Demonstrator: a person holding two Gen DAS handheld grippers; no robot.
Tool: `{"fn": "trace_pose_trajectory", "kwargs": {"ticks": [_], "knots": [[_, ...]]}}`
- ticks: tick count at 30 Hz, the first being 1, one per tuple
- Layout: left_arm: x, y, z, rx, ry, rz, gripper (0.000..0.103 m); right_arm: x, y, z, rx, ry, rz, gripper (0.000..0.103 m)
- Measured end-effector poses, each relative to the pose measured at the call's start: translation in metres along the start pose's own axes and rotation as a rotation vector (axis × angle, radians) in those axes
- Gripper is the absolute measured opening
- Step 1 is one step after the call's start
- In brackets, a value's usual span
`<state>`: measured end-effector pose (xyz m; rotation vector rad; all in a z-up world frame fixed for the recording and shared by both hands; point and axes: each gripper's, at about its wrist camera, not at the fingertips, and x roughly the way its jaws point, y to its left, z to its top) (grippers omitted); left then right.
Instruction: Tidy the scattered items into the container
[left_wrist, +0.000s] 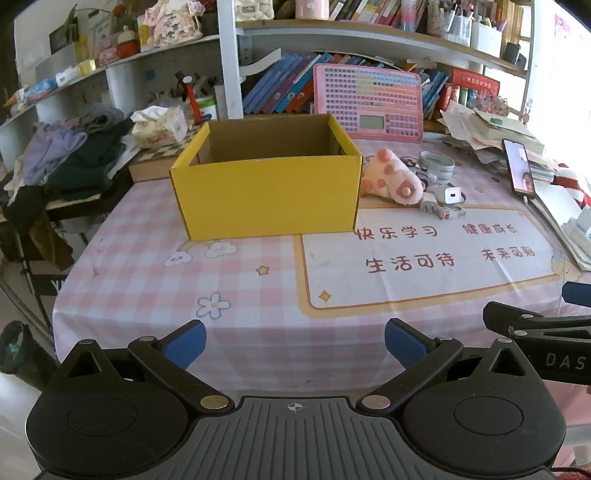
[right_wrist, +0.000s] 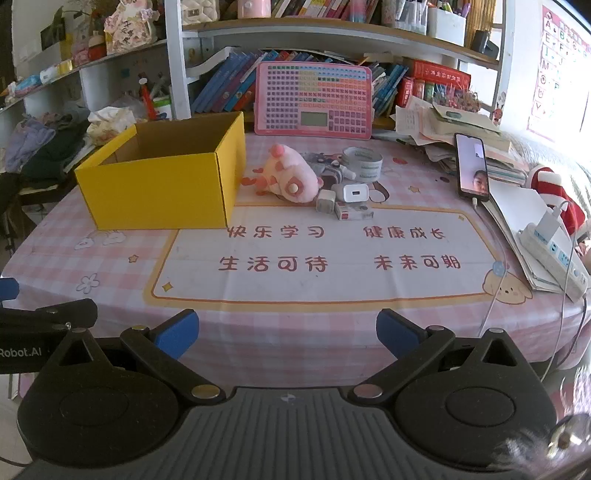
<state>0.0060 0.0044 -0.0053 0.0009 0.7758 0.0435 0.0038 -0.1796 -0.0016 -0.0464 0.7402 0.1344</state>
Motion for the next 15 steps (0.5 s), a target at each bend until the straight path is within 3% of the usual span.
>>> {"fn": "trace_pose_trajectory", "kwargs": {"ticks": [15], "knots": [[-0.0016,-0.0003,0.0010,0.001,-0.001,-0.004,0.103,0.0004,-0.0026,0.0030,-0.001,-0.010,0.000,0.103]]}}
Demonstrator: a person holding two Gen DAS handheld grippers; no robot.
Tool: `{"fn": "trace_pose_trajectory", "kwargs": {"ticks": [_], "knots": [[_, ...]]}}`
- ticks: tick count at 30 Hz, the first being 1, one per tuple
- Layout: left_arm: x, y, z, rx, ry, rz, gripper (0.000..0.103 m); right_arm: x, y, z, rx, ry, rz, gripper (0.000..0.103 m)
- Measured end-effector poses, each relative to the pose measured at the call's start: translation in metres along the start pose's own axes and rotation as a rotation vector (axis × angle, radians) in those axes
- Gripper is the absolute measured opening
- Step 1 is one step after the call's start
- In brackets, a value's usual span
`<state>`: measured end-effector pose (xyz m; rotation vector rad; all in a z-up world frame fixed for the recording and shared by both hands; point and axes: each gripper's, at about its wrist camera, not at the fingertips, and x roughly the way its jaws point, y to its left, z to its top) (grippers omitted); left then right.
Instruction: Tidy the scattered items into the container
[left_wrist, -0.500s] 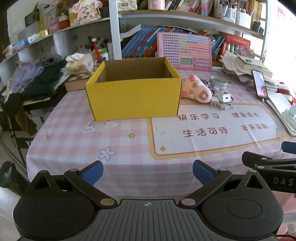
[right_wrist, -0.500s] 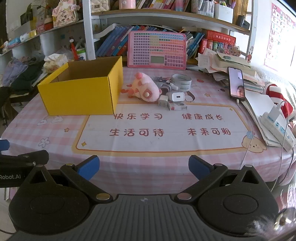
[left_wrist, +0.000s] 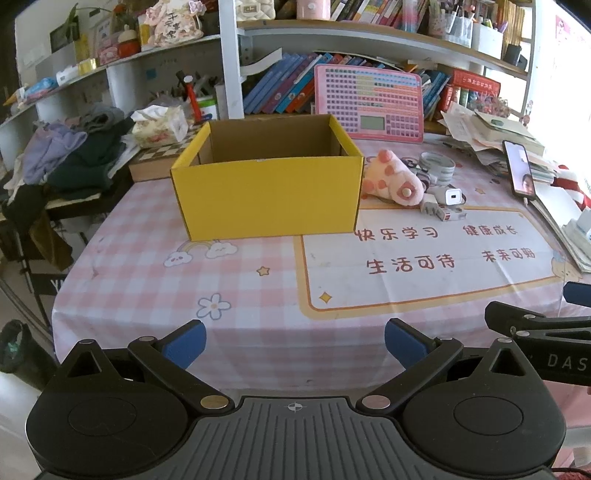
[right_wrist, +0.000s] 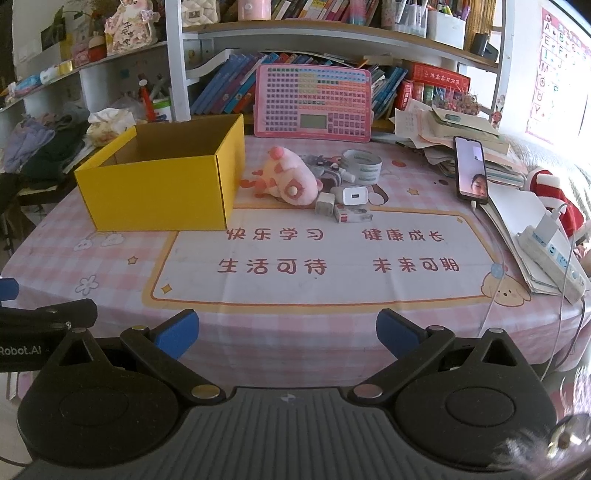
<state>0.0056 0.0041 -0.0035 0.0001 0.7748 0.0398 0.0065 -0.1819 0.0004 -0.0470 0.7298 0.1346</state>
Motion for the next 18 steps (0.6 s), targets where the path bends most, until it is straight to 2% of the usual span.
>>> {"fn": "trace_pose_trajectory", "kwargs": {"ticks": [18], "knots": [[-0.0009,-0.0011,-0.0004,0.009,-0.001,0.000,0.103,-0.0046,0.0038,0.0020,-0.013,-0.008,0.009,0.103]]}}
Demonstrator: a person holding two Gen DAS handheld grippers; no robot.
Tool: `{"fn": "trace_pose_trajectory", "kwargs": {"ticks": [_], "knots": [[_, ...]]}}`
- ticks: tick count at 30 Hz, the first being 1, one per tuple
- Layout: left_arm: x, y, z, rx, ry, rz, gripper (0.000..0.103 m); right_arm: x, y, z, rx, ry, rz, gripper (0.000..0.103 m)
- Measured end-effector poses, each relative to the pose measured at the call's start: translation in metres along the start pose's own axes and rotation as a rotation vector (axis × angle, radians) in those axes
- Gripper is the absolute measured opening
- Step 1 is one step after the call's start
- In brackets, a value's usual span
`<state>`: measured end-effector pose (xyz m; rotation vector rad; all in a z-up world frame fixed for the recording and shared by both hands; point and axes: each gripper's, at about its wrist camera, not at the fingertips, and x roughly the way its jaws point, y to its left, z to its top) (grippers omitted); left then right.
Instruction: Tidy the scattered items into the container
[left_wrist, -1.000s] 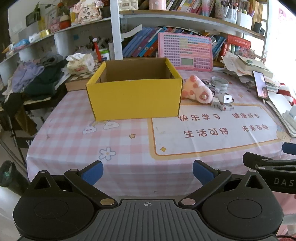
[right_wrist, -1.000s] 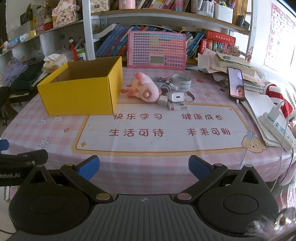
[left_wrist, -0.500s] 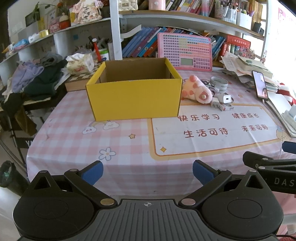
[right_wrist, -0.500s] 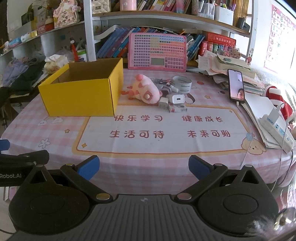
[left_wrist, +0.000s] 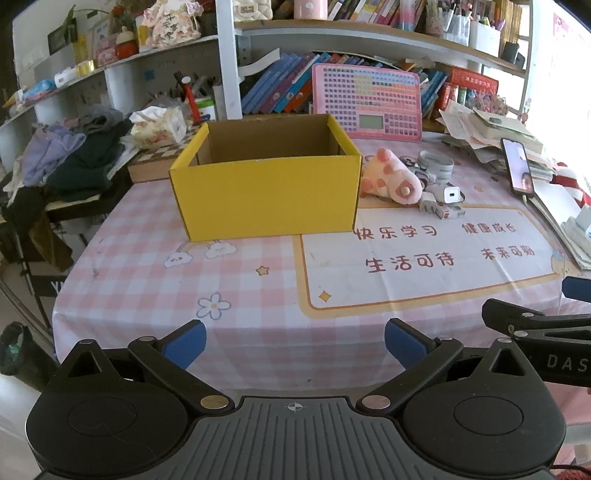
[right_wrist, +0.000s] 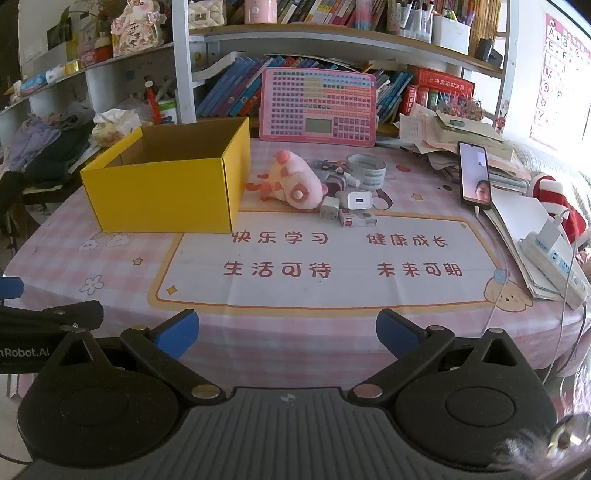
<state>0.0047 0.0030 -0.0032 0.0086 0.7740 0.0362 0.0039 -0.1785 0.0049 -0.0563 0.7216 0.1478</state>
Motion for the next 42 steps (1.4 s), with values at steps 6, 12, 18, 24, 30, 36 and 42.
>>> {"fn": "trace_pose_trajectory", "kwargs": {"ticks": [6,12,18,24,30,36,42], "knots": [[0.0002,0.0006,-0.0003,-0.003,0.000,0.002,0.103,0.0003,0.0001,-0.0011,-0.003,-0.003,0.002,0.103],[0.0007,0.0010,-0.0003,-0.003,0.004,0.002,0.103,0.0015,0.0007,-0.0009,-0.004,0.000,0.004,0.103],[0.0009,0.0005,-0.0003,0.003,0.006,0.002,0.103,0.0031,0.0001,-0.0011,0.002,0.005,0.003,0.103],[0.0005,-0.0004,0.0001,0.005,0.003,0.003,0.103,0.0011,0.0003,-0.0015,0.006,-0.001,0.008,0.103],[0.0007,-0.0011,0.0001,0.003,0.003,0.003,0.103,0.0001,0.0001,-0.0007,0.000,0.000,0.000,0.103],[0.0001,-0.0020,-0.0003,0.001,0.002,0.008,0.103,0.0004,0.0000,-0.0008,-0.002,-0.003,-0.002,0.103],[0.0002,-0.0015,-0.0011,0.005,0.007,0.007,0.103,0.0011,-0.0011,-0.0014,0.000,0.002,-0.003,0.103]]}}
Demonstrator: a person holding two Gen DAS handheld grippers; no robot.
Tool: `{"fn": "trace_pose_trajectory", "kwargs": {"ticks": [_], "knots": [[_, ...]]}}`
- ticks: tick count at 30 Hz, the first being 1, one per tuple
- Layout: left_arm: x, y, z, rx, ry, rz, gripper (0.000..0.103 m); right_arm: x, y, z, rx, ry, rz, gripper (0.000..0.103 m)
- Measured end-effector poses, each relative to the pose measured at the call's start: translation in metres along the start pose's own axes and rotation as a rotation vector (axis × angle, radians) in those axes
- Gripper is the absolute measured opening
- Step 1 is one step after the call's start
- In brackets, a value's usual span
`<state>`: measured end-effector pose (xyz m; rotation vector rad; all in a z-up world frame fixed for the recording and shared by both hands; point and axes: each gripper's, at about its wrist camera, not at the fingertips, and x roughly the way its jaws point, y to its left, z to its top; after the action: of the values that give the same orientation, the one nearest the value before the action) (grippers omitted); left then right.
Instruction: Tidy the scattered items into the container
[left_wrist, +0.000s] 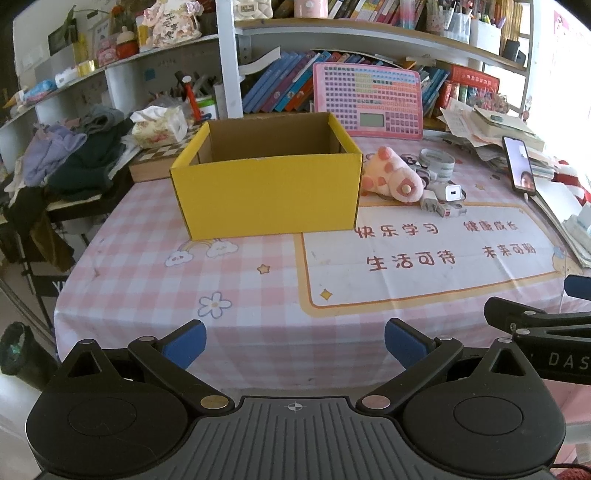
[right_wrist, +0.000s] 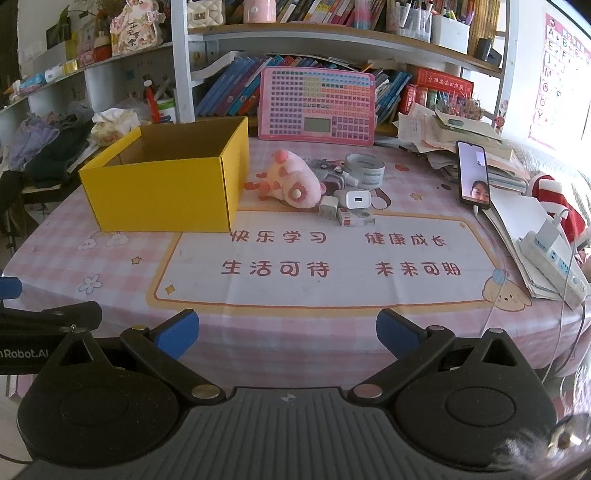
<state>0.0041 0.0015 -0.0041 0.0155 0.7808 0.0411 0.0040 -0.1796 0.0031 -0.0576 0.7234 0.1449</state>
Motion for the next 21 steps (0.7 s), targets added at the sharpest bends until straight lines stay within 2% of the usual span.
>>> {"fn": "trace_pose_trajectory", "kwargs": {"ticks": [21], "knots": [[-0.0010,-0.0018,0.0018,0.009,-0.008,0.004,0.103,0.0007,-0.0005,-0.0017,0.003,-0.001,0.001,0.103]]}}
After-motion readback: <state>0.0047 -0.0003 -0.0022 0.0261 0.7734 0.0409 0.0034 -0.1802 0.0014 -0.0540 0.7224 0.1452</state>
